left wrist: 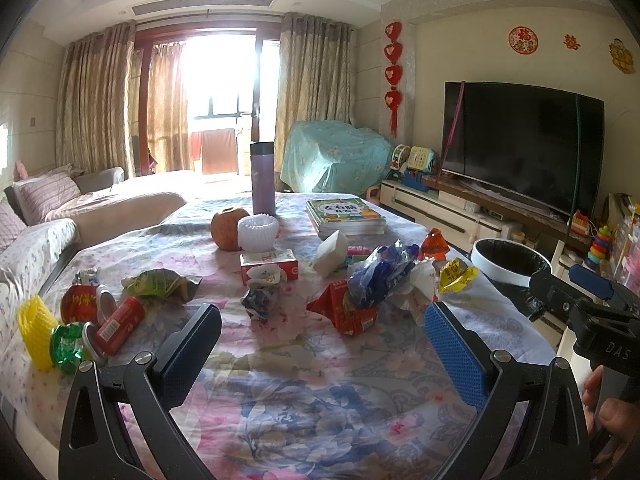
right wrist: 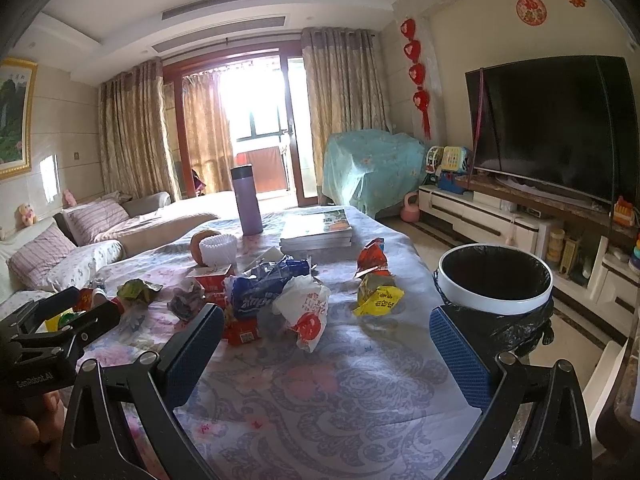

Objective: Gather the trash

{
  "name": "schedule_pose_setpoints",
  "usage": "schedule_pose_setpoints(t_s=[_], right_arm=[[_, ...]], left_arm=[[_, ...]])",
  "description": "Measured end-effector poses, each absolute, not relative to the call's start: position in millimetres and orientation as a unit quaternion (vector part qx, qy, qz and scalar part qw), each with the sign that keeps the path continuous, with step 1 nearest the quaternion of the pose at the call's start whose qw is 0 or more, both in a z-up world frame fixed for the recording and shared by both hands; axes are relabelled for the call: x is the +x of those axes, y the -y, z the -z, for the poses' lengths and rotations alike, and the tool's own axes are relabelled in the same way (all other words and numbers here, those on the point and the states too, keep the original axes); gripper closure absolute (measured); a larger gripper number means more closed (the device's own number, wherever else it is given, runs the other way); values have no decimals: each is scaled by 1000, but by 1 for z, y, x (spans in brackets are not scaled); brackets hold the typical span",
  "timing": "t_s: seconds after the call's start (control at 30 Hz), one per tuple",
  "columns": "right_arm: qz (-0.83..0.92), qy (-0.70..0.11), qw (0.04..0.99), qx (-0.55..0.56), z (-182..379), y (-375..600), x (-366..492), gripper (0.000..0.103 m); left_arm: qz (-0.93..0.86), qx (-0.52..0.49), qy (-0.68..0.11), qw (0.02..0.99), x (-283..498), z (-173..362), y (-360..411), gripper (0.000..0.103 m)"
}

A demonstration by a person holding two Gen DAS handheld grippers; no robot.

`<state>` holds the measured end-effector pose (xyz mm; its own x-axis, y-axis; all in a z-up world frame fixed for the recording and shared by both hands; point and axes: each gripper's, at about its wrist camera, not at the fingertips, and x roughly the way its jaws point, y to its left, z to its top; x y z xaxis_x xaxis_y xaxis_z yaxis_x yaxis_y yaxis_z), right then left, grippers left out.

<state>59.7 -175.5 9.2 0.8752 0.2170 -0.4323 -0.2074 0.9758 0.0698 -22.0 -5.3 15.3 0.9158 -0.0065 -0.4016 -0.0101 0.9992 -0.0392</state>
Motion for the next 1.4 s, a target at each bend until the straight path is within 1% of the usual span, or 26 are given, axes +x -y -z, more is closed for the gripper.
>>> schedule_pose_setpoints(t_s=[0.43,0.53,0.73,0.9,1.07,1.1,1.2,1.27,1.37,1.4], right_arm=[[-122,-240,963,9,-3,172,66,0],[-115,-264,958,9,3,170,75,0],[-132,-275,952,18,9,168,81,0],[-141,-299,943,27,20,168,95,0],[-149,-331,931,40,35,170,115,1],[-151,-334,929,41,36,170,117,2],[-160,-355,920,47,44,171,132,10],[-169,-371,912,54,51,172,143,18],[-181,-389,901,58,59,169,159,23],[-184,-393,899,59,59,169,161,24]], left_arm=[[-8,-30,-221,975,-16,-8,-10,1],[-11,-35,-231,972,-10,-4,-15,1],[-20,-39,-253,966,6,4,-26,1],[-16,-60,-274,960,23,10,-36,1],[-3,-49,-287,957,45,16,-30,1],[0,-47,-288,956,49,17,-29,1],[10,-42,-302,952,65,23,-25,2],[16,-43,-311,949,75,27,-23,4],[26,-45,-327,944,94,32,-20,9],[27,-46,-331,942,99,32,-20,11]])
